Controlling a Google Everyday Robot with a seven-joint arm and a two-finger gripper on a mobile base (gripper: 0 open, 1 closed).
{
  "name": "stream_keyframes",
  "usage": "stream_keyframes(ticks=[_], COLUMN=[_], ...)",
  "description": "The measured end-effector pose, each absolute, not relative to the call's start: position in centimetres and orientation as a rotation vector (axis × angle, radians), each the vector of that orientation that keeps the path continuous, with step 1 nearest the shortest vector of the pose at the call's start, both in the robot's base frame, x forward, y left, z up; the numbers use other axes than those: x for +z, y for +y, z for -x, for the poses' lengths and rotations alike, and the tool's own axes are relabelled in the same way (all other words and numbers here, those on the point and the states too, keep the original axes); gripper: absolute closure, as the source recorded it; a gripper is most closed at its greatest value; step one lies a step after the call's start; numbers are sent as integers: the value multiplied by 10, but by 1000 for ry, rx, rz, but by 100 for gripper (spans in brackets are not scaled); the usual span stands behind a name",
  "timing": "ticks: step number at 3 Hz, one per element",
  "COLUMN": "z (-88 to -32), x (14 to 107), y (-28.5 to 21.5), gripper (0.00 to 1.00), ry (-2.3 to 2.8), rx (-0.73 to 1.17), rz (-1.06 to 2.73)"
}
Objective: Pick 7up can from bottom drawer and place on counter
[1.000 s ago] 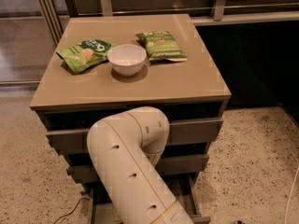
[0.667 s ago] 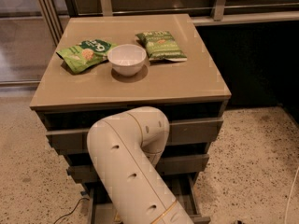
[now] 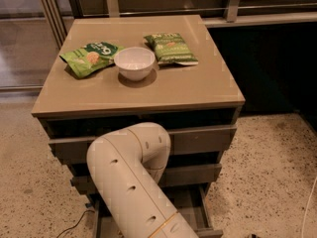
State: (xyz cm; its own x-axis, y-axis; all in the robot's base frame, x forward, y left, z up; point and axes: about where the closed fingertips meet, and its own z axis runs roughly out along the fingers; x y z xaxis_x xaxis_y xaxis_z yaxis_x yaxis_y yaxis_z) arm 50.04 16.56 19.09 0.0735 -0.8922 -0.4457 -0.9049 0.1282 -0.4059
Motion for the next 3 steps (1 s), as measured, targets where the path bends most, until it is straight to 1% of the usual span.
stream_keyframes(ticks=[2,3], z=[-512,-522], x=[164,156], y=[169,162], gripper=[0,0], ry=[1802,1860], rx=[-15,-2], rz=[1715,1702])
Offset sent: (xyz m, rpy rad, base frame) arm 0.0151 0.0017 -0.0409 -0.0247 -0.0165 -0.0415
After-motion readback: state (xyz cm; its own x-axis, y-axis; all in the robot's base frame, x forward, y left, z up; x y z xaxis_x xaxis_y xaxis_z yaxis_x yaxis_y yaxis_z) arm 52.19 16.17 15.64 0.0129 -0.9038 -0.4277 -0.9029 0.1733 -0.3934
